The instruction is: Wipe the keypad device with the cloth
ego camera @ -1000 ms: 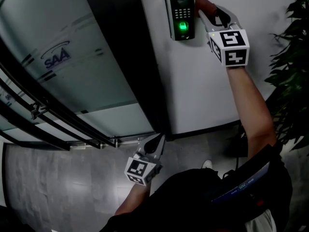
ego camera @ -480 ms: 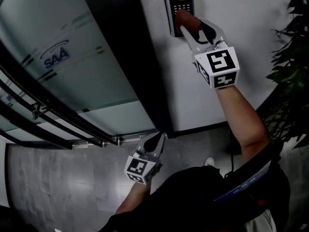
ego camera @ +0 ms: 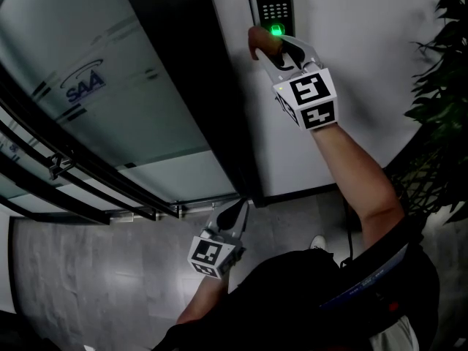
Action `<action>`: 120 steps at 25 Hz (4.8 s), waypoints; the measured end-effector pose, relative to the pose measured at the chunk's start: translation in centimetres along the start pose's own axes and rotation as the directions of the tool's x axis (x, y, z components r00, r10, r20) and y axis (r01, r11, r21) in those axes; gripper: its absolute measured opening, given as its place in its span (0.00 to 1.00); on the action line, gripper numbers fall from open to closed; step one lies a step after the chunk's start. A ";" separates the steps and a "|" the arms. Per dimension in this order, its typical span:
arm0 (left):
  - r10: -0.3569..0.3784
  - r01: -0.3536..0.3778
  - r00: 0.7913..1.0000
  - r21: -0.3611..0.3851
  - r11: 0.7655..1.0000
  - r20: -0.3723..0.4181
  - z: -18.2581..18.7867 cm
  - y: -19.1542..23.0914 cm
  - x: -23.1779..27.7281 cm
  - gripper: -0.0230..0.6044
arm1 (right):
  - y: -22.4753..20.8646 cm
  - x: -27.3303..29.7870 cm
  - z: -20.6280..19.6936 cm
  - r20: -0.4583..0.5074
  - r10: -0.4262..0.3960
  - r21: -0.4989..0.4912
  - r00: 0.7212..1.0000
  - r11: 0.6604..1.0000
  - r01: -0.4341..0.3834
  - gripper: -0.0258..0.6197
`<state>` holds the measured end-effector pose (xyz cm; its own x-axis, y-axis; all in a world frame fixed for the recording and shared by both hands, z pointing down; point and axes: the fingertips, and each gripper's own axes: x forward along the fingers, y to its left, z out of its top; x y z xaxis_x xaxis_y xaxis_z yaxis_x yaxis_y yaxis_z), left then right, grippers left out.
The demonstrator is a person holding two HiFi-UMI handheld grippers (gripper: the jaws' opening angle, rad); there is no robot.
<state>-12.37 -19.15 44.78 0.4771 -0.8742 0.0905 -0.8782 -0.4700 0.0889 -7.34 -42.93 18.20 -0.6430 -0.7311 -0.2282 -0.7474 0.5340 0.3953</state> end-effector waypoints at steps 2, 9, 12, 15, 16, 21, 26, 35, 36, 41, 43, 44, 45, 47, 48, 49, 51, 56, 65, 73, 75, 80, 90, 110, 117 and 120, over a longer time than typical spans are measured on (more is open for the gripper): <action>0.004 -0.004 1.000 -0.001 1.000 0.001 0.0 0.2 0.0 0.06 | -0.5 0.0 -0.1 -0.001 -0.009 -0.006 1.000 1.000 0.009 0.26; 0.010 -0.010 1.000 -0.002 1.000 0.007 0.3 0.5 0.1 0.06 | -1.1 -0.2 -0.2 -0.012 -0.019 -0.039 1.000 0.999 0.019 0.26; 0.005 -0.005 1.000 0.000 1.000 0.006 0.3 0.4 0.2 0.06 | -1.6 -0.4 -0.2 -0.011 -0.030 -0.049 0.999 0.998 0.029 0.26; 0.001 -0.001 1.000 0.000 1.000 0.003 0.3 0.3 0.3 0.06 | -1.9 -0.7 -0.2 -0.015 -0.038 -0.049 0.999 0.998 0.037 0.26; 0.001 -0.001 1.000 0.001 1.000 0.003 0.2 0.3 0.3 0.06 | -2.2 -0.8 -0.3 -0.016 -0.042 -0.050 0.999 0.998 0.041 0.26; -0.002 0.002 1.000 0.001 1.000 0.003 0.3 0.2 0.4 0.06 | -3.2 -1.3 -0.5 -0.021 -0.058 -0.068 0.998 0.996 0.057 0.26; -0.002 0.002 1.000 0.001 1.000 0.004 0.4 0.2 0.4 0.06 | -3.7 -1.6 -0.8 -0.029 -0.067 -0.072 0.997 0.995 0.065 0.26; -0.005 0.005 1.000 0.003 1.000 0.002 0.3 -0.3 0.6 0.06 | -5.0 -2.4 -1.4 -0.037 -0.092 -0.070 0.995 0.994 0.089 0.26; -0.006 0.006 1.000 0.003 1.000 0.001 0.3 -0.3 0.6 0.06 | -5.2 -2.5 -1.5 -0.039 -0.096 -0.068 0.995 0.993 0.093 0.26; -0.012 0.012 1.000 0.006 1.000 0.000 0.3 -0.5 0.7 0.06 | -6.5 -2.9 -2.1 -0.053 -0.121 -0.073 0.991 0.990 0.117 0.26; -0.014 0.014 1.000 0.007 1.000 0.000 0.3 -0.6 0.7 0.06 | -7.0 -3.0 -2.4 -0.062 -0.132 -0.072 0.989 0.989 0.127 0.26; -0.014 0.014 1.000 0.007 1.000 -0.001 0.3 -0.6 0.7 0.06 | -7.4 -3.0 -2.6 -0.068 -0.136 -0.069 0.988 0.989 0.132 0.26; -0.015 0.015 1.000 0.006 1.000 -0.001 0.3 -0.6 0.7 0.06 | -7.8 -3.1 -2.8 -0.074 -0.142 -0.066 0.987 0.988 0.137 0.26; -0.015 0.015 1.000 0.005 1.000 0.000 0.3 -0.6 0.8 0.06 | -8.3 -3.1 -3.0 -0.088 -0.149 -0.062 0.985 0.988 0.143 0.26; -0.016 0.016 1.000 0.004 1.000 0.001 0.3 -0.7 0.8 0.06 | -8.5 -3.1 -3.2 -0.096 -0.150 -0.062 0.984 0.987 0.145 0.26; -0.017 0.017 1.000 0.004 1.000 0.001 0.3 -0.7 0.8 0.06 | -8.7 -3.1 -3.3 -0.104 -0.153 -0.065 0.983 0.987 0.147 0.26; -0.021 0.021 1.000 0.002 1.000 0.003 0.4 -0.9 0.8 0.06 | -9.1 -3.0 -3.7 -0.119 -0.159 -0.073 0.980 0.986 0.151 0.26; -0.015 0.015 1.000 -0.001 1.000 0.013 0.3 -0.7 0.3 0.06 | -9.8 -3.0 -4.1 -0.139 -0.181 -0.091 0.973 0.981 0.170 0.26; -0.050 0.050 0.998 0.002 0.999 0.023 0.4 -1.4 -1.3 0.06 | -8.3 -5.3 -2.7 -0.143 -0.192 -0.102 0.971 0.979 0.179 0.26; -0.152 0.152 0.988 -0.005 0.988 -0.019 -1.2 -3.1 -3.1 0.06 | -3.4 -14.3 -2.1 -0.145 -0.202 -0.041 0.969 0.979 0.198 0.26; -0.181 0.181 0.983 0.002 0.983 -0.024 -1.3 -3.7 -3.1 0.06 | -1.4 -17.3 -2.7 -0.154 -0.186 -0.002 0.970 0.982 0.188 0.26; -0.199 0.199 0.980 -0.031 0.979 0.004 -0.4 -5.1 -3.3 0.06 | 4.0 -24.0 -5.4 -0.182 -0.092 0.156 0.979 0.980 0.121 0.26; -0.095 0.097 0.994 -0.032 0.995 0.058 0.6 -8.2 -3.4 0.06 | 11.6 -34.5 -10.1 -0.267 0.103 0.319 0.958 0.948 -0.013 0.26; -0.039 0.040 0.999 -0.001 0.999 0.017 -0.3 -19.1 -5.4 0.06 | 11.8 -47.6 -8.8 -0.253 0.164 0.334 0.953 0.940 -0.073 0.26; -0.027 0.026 0.999 0.020 0.999 0.026 0.1 -19.6 -5.9 0.06 | 12.4 -48.2 -8.5 -0.242 0.185 0.322 0.953 0.941 -0.101 0.26; -0.028 0.028 0.999 0.024 0.999 0.029 0.3 -19.7 -5.9 0.06 | 12.5 -48.1 -8.4 -0.236 0.186 0.319 0.954 0.942 -0.104 0.26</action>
<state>2.08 -4.76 42.24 0.5005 -0.8637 0.0590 -0.8652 -0.4968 0.0672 15.61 -4.62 41.60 -0.7126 -0.6984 0.0660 -0.6902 0.7149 0.1121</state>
